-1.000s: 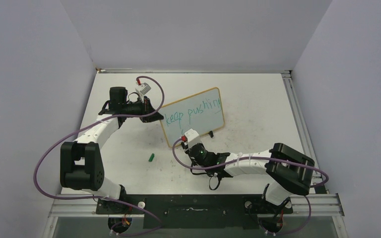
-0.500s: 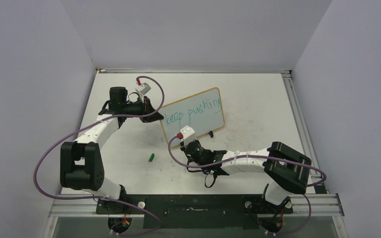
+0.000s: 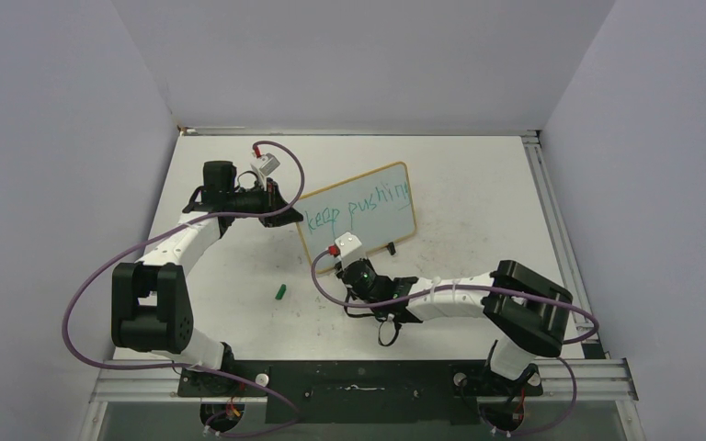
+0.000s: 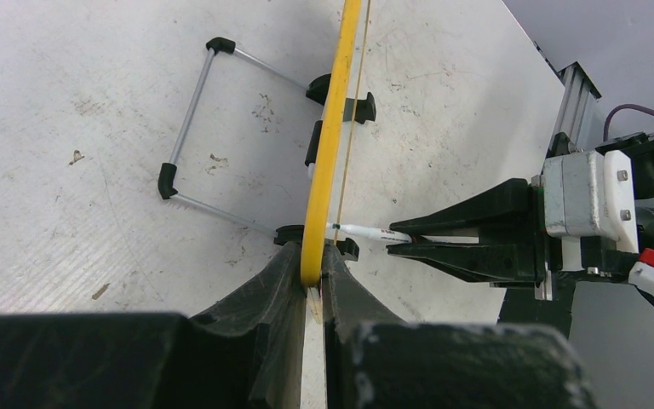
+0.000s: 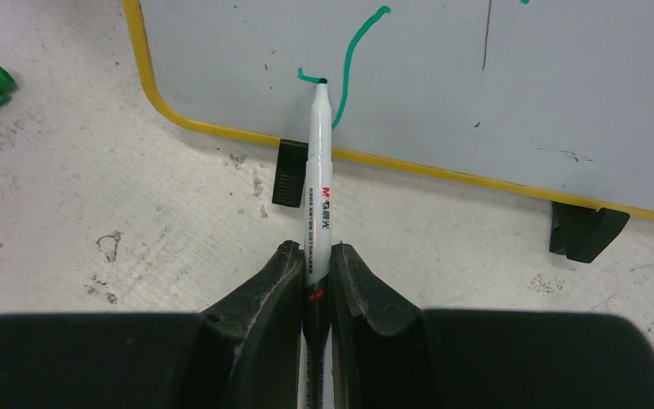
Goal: Write a sentence on the whiteboard
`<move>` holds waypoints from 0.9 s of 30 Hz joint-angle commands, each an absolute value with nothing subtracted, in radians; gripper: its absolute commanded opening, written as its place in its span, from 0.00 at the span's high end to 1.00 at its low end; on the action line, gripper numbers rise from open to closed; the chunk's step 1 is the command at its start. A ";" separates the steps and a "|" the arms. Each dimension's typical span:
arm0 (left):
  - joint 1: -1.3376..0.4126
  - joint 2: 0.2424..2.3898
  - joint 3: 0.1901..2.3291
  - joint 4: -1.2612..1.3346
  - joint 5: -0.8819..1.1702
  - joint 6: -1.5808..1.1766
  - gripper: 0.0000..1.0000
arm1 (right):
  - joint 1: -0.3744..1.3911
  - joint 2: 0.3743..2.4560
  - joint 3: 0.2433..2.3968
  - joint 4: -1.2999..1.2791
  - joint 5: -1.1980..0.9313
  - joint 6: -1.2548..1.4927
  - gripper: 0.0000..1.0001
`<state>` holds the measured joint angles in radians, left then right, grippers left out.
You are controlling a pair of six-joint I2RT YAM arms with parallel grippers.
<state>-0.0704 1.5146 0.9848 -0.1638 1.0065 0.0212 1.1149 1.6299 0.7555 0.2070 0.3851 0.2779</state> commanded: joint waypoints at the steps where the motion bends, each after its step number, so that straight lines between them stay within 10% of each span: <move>1: -0.074 1.482 1.030 -0.159 1.006 0.040 1.00 | 1.087 1.607 0.769 0.201 0.449 0.301 0.95; 27: -0.074 1.480 1.030 -0.159 1.006 0.040 1.00 | 1.075 1.608 0.768 0.209 0.448 0.288 0.95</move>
<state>-0.0704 1.5143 0.9848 -0.1638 1.0088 0.0212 1.0851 1.5982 0.7422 0.1848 0.4343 0.2852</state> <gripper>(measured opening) 0.082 0.151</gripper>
